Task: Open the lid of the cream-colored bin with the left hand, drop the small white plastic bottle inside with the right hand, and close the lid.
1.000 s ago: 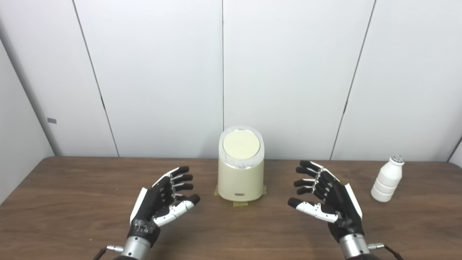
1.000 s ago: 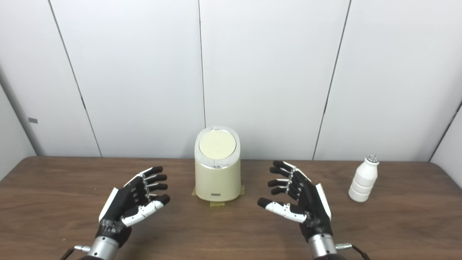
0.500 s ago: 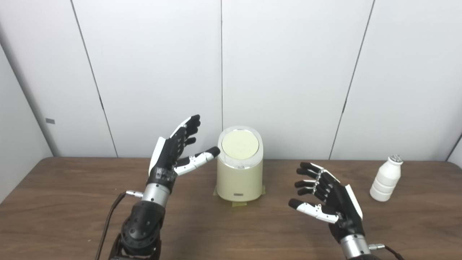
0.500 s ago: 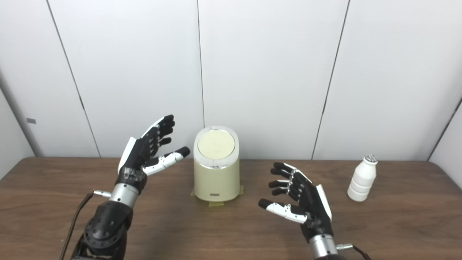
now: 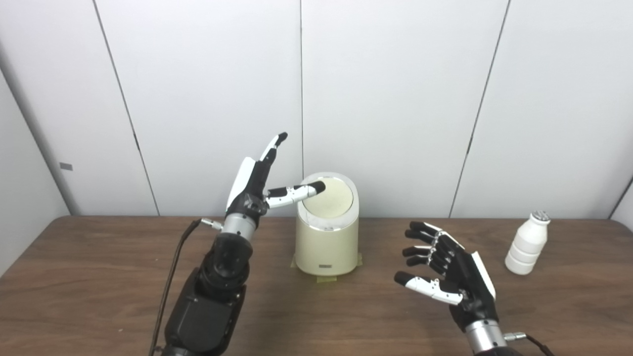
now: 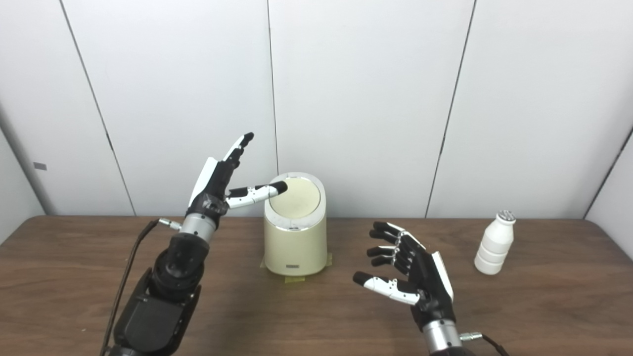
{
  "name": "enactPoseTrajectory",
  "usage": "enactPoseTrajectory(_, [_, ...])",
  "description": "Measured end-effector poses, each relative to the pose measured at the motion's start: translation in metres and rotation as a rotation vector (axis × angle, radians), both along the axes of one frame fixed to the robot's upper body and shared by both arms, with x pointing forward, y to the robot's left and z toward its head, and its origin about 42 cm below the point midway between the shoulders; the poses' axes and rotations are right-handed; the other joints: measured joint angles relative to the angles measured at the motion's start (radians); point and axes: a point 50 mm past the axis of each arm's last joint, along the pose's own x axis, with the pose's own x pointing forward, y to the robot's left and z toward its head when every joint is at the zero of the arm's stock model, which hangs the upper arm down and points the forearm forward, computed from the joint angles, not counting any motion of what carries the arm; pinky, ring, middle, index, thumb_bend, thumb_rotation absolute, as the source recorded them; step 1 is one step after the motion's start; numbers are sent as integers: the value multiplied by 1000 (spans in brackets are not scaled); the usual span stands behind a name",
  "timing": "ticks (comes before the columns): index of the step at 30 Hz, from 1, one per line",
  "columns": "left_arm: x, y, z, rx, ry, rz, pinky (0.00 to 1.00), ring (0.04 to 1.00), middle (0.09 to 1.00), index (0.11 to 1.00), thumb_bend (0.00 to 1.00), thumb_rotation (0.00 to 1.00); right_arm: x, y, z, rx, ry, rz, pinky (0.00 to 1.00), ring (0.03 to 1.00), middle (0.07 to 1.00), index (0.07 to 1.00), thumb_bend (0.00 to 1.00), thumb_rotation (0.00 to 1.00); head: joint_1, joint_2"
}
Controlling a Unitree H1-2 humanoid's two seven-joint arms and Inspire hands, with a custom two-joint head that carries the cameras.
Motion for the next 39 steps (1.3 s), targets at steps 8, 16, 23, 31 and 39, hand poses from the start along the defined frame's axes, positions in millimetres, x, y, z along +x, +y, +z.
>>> enactPoseTrajectory(8, [15, -12, 4, 169, -27, 34, 900, 1000, 1000, 1000, 900, 248, 0, 2, 0, 1, 0, 1, 542, 609, 736, 743, 844, 199, -12, 2])
enactPoseTrajectory(16, [20, -13, -9, 229, 20, 57, 887, 1000, 1000, 1000, 877, 200, 0, 5, 0, 5, -2, 1, 524, 598, 730, 741, 838, 182, -20, 5])
enactPoseTrajectory(23, [21, -16, -18, 266, 44, 60, 881, 1000, 1000, 1000, 839, 132, 0, 7, 0, 24, -2, 4, 509, 577, 729, 742, 840, 173, -25, 6])
enactPoseTrajectory(31, [22, -27, -14, 346, 14, 45, 932, 1000, 1000, 1000, 867, 130, -1, 9, 1, 32, -4, 6, 492, 554, 726, 738, 825, 148, -28, 8])
enactPoseTrajectory(39, [18, -34, -9, 682, -64, 101, 893, 1000, 1000, 1000, 924, 110, -1, 10, 2, 35, -8, 7, 495, 548, 720, 730, 811, 128, -28, 12])
